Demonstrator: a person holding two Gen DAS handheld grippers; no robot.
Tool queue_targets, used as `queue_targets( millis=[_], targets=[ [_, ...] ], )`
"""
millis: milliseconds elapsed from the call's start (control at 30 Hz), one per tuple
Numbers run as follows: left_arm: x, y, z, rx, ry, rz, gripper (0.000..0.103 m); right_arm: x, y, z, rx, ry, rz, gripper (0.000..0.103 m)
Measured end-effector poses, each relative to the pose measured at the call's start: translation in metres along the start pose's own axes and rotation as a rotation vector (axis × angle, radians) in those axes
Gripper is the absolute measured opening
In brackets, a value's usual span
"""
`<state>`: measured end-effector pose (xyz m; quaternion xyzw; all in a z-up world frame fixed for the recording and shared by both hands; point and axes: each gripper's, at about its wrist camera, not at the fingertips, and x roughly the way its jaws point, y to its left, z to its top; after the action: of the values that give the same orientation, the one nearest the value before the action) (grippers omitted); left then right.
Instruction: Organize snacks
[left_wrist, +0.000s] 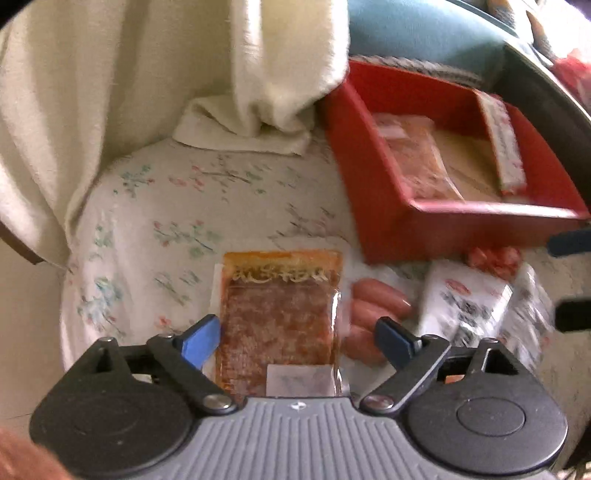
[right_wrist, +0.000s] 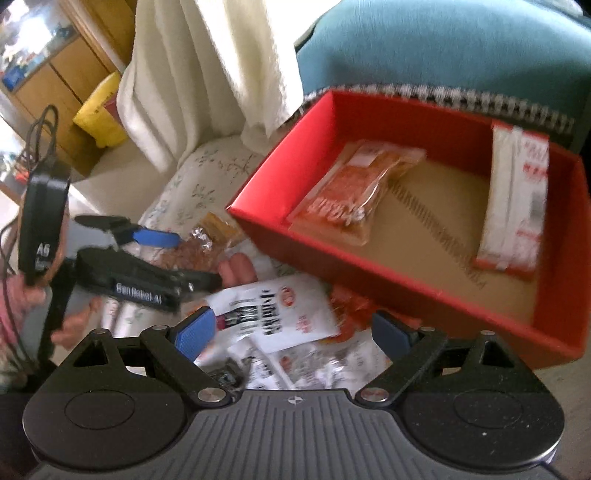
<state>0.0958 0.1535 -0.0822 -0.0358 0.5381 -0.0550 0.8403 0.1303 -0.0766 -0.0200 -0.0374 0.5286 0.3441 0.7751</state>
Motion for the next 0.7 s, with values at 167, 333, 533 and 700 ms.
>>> queue_targets(
  millis=[167, 333, 533, 700],
  targets=[
    [-0.008, -0.021, -0.017, 0.040, 0.025, -0.020, 0.077, 0.019, 0.019, -0.018, -0.077, 0.099, 0.016, 0.095],
    [-0.011, -0.021, -0.024, 0.017, 0.042, 0.009, 0.080, 0.029, 0.038, -0.044, -0.188, 0.195, 0.014, 0.099],
    [-0.004, -0.014, -0.012, -0.077, 0.039, 0.022, 0.083, 0.010, 0.024, -0.040, -0.057, 0.104, -0.005, 0.099],
    [-0.002, -0.028, -0.013, -0.044, 0.036, 0.029, 0.069, 0.003, 0.023, -0.026, -0.011, 0.025, -0.058, 0.099]
  ],
)
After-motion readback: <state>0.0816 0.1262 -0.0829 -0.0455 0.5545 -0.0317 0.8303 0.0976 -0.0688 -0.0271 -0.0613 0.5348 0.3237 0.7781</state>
